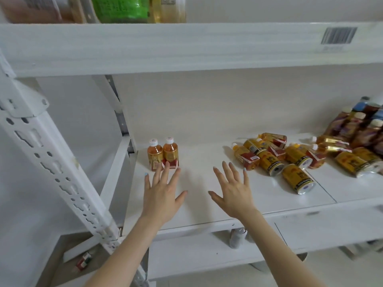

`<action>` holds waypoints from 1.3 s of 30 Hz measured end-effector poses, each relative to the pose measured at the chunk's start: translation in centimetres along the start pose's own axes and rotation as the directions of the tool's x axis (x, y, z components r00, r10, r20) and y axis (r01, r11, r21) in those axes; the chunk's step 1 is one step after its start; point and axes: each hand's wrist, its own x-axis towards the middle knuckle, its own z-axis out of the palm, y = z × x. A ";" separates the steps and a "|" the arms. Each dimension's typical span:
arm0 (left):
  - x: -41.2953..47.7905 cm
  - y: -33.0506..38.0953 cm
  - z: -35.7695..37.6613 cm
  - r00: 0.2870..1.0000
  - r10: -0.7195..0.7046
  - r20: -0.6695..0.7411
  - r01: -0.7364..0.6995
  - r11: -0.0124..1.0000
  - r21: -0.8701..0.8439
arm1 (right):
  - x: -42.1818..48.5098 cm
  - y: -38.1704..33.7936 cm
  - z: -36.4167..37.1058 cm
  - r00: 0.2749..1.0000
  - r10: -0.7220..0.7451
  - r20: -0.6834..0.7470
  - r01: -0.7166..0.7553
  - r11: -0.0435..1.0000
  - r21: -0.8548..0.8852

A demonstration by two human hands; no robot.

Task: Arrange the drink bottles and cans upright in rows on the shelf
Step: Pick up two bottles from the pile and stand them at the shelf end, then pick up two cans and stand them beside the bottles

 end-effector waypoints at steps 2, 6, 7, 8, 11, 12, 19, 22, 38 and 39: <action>0.0 2.2 -0.1 1.000 0.020 -0.017 -0.020 1.000 0.005 | -1.0 1.9 -0.3 1.000 0.025 -0.015 -0.025 1.000 0.002; 0.6 7.3 0.6 0.999 0.028 -0.037 -0.028 0.999 0.015 | -2.5 6.6 -0.9 0.999 0.033 -0.035 -0.033 0.999 0.001; 0.8 8.6 0.9 0.999 0.022 -0.041 -0.021 1.000 0.018 | -2.8 7.8 -1.0 0.999 0.031 -0.038 -0.032 0.999 -0.002; 0.9 10.0 1.2 0.999 0.012 -0.040 -0.011 1.000 0.018 | -3.2 9.1 -1.2 0.999 0.029 -0.035 -0.029 1.000 -0.004; 1.3 14.4 2.0 0.999 -0.021 -0.025 0.021 1.000 0.010 | -4.5 13.3 -1.7 1.000 0.019 -0.020 -0.019 1.000 0.004; 1.4 15.9 2.1 0.999 -0.030 -0.015 0.030 1.000 0.006 | -4.9 14.7 -1.9 1.000 0.020 -0.016 -0.020 1.000 0.005; 2.6 23.6 3.5 1.000 -0.019 0.004 0.019 0.999 -0.043 | -7.6 23.0 -2.4 0.997 0.075 -0.008 -0.074 0.997 0.038; 3.4 26.1 4.2 0.999 0.022 0.024 -0.020 0.998 -0.067 | -8.1 25.9 -2.1 0.991 0.136 -0.006 -0.136 0.990 0.021; 11.9 39.1 11.3 0.992 -0.059 0.109 0.075 0.986 -0.152 | 0.5 41.2 1.1 0.990 0.080 0.118 -0.103 0.973 0.205; 12.4 39.6 11.7 0.987 -0.091 0.135 0.113 0.979 -0.169 | 1.3 41.7 1.4 0.989 0.058 0.136 -0.088 0.972 0.219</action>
